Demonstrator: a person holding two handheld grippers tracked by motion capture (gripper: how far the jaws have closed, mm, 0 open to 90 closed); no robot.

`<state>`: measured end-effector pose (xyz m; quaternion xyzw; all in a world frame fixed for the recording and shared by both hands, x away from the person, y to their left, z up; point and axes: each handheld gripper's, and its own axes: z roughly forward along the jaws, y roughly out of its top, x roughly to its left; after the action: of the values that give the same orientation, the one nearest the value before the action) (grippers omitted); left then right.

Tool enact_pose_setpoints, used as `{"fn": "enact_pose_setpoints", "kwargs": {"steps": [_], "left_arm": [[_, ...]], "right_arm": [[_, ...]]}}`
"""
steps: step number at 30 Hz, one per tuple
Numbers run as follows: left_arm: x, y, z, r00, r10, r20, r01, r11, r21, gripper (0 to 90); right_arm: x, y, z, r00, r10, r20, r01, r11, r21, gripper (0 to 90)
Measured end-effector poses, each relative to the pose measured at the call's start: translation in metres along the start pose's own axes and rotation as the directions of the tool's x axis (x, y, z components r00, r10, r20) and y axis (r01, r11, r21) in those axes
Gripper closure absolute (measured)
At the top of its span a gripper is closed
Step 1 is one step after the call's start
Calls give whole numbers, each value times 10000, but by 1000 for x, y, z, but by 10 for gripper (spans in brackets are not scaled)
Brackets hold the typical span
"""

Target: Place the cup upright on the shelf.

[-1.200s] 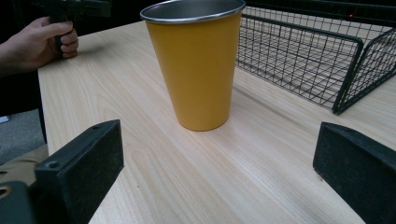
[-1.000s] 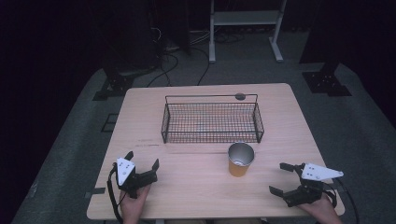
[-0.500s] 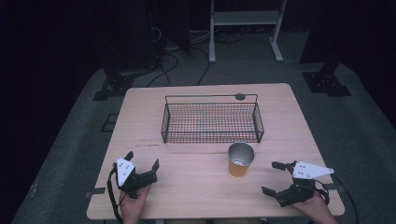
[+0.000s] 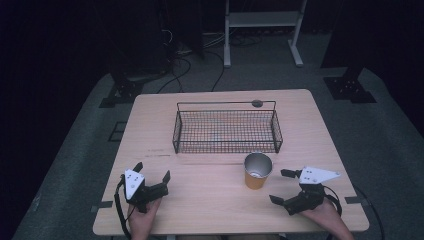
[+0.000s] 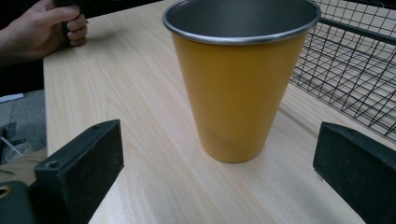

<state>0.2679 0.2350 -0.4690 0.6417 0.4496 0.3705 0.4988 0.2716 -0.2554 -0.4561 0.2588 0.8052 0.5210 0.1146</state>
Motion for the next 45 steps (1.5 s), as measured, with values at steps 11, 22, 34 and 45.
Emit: {"fn": "enact_pose_setpoints", "kwargs": {"steps": [11, 22, 34, 45], "left_arm": [[0, 0, 0, 10000, -4, 20, 4, 10000, -9, 0], [1, 0, 0, 10000, -28, 40, 28, 10000, -13, 0], [1, 0, 0, 10000, -68, 68, 68, 10000, -46, 0], [1, 0, 0, 10000, -44, 81, 45, 10000, -43, 0]], "right_arm": [[-7, 13, 12, 9998, -30, 216, 25, 9998, 220, 12], [-8, 24, 28, 9988, -238, 419, 216, 9984, 519, 12], [-8, 29, 41, 9986, -246, 478, 230, 9992, 338, 13], [-2, 40, 57, 9960, -686, 570, 650, 9959, 627, 13]]}}
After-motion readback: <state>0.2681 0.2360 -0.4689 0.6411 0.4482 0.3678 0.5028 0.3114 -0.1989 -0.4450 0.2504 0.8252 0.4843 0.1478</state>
